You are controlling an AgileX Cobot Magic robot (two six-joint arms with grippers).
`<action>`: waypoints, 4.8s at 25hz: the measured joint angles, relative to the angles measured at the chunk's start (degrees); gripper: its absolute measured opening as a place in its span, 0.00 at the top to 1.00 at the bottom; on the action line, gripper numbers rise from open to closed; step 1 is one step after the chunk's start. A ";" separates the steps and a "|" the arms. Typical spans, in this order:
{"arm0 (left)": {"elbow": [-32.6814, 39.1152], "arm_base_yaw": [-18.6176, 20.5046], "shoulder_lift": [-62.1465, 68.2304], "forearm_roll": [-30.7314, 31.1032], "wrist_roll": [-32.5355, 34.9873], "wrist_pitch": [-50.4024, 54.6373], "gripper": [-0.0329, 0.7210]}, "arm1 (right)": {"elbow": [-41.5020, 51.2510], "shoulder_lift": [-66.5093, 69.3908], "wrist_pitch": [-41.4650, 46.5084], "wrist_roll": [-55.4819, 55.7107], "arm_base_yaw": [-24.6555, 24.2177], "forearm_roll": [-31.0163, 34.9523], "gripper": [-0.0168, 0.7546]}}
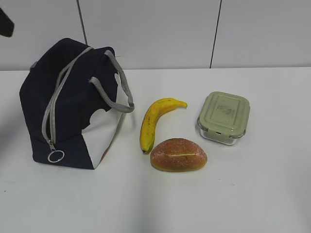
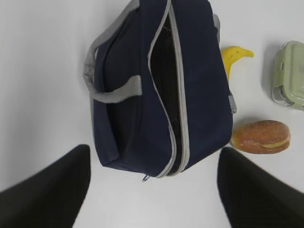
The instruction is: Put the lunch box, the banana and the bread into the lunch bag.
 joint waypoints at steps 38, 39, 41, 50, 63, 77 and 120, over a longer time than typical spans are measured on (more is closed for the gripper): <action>-26.16 -0.48 36.24 -2.94 0.41 7.14 0.96 | 0.00 0.00 0.00 0.00 0.00 0.00 0.27; -26.16 -0.48 36.24 -3.03 0.41 7.27 0.96 | 0.00 0.00 0.00 0.00 0.00 0.00 0.27; -26.16 -0.48 36.24 -3.03 0.41 7.39 0.96 | 0.00 0.00 0.00 0.00 0.00 0.00 0.27; -26.16 -0.48 36.24 -3.20 0.41 8.29 0.96 | 0.00 0.00 0.00 0.00 0.00 0.00 0.27; -26.16 -0.48 36.24 -3.23 0.41 8.39 0.96 | -0.39 0.00 -0.59 0.00 0.00 0.96 0.27; -26.16 -0.48 36.24 -3.18 0.41 8.39 0.96 | -2.05 32.68 -24.98 0.00 0.00 12.08 0.27; -26.16 -0.48 36.24 -3.01 0.41 8.46 0.96 | -41.67 113.70 -11.64 -37.64 -12.84 55.35 0.27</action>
